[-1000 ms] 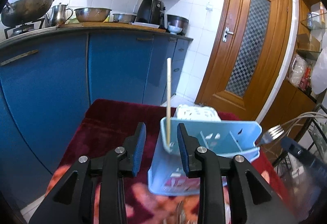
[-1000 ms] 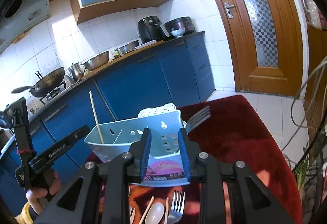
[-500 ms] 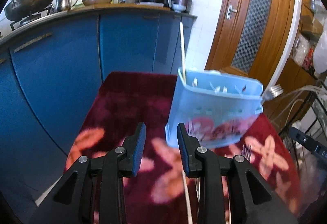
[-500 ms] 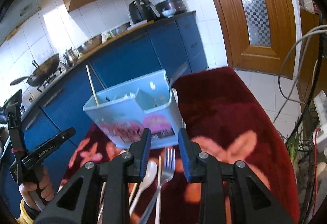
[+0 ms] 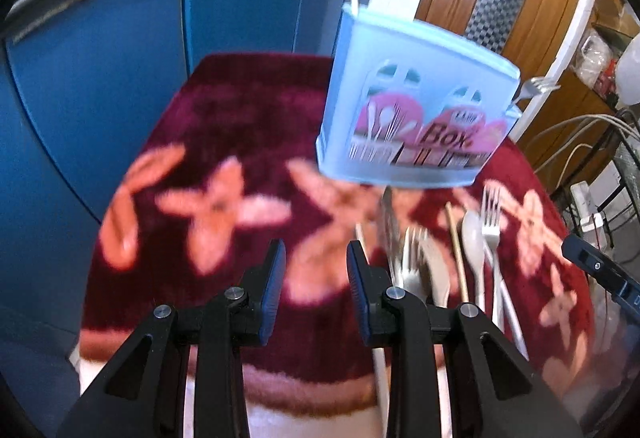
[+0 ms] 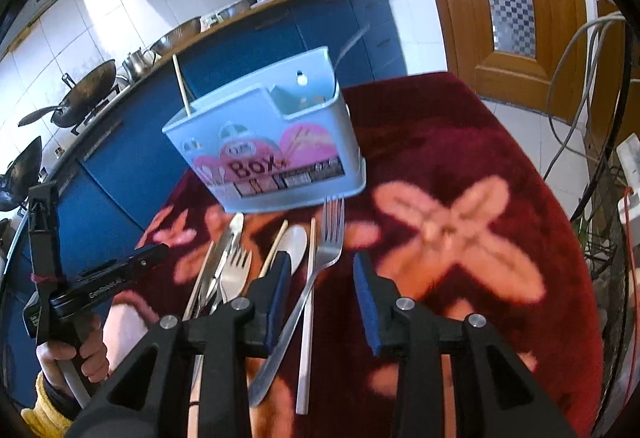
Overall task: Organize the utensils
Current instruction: 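Grasp another wooden chopstick with the left gripper while the right gripper reaches toward the utensils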
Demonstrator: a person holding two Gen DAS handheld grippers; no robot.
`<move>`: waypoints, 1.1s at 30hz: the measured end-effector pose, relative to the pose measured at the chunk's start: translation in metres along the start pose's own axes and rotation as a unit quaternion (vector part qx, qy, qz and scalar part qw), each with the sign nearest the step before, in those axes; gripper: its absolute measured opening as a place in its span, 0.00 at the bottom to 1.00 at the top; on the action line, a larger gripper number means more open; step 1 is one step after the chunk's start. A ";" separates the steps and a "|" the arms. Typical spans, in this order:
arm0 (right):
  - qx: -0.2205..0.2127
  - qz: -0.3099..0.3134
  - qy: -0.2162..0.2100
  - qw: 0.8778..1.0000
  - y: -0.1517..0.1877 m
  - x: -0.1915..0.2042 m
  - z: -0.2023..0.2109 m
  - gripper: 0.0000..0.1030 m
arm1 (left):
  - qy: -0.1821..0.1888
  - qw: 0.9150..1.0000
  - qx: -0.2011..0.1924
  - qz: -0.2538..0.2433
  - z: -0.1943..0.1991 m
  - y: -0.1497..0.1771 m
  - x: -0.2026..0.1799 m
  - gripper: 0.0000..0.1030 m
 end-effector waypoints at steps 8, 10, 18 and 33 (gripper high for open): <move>0.017 -0.010 0.010 1.000 0.018 -0.006 -0.007 0.37 | 0.022 0.999 0.041 0.002 -0.008 0.016 -0.008 0.31; 0.021 -0.014 0.011 1.000 0.020 -0.009 -0.009 0.38 | 0.030 0.998 0.053 -0.003 -0.011 0.020 -0.014 0.31; 0.032 -0.021 0.018 0.999 0.028 -0.018 -0.013 0.40 | 0.031 0.996 0.075 -0.030 -0.022 0.026 -0.027 0.31; 0.040 -0.010 0.017 0.999 0.023 -0.017 -0.024 0.42 | 0.020 0.995 0.083 -0.053 -0.041 0.013 -0.031 0.11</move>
Point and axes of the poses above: each gripper's, at about its wrist camera, not at the fingertips, and z roughly against the way its jaws point, x to its left, y to its underside, the point moved 6 cm from there along -z, roughly the way its jaws point, and after that the axes turned 5 degrees about -x, right-handed, at the moved point
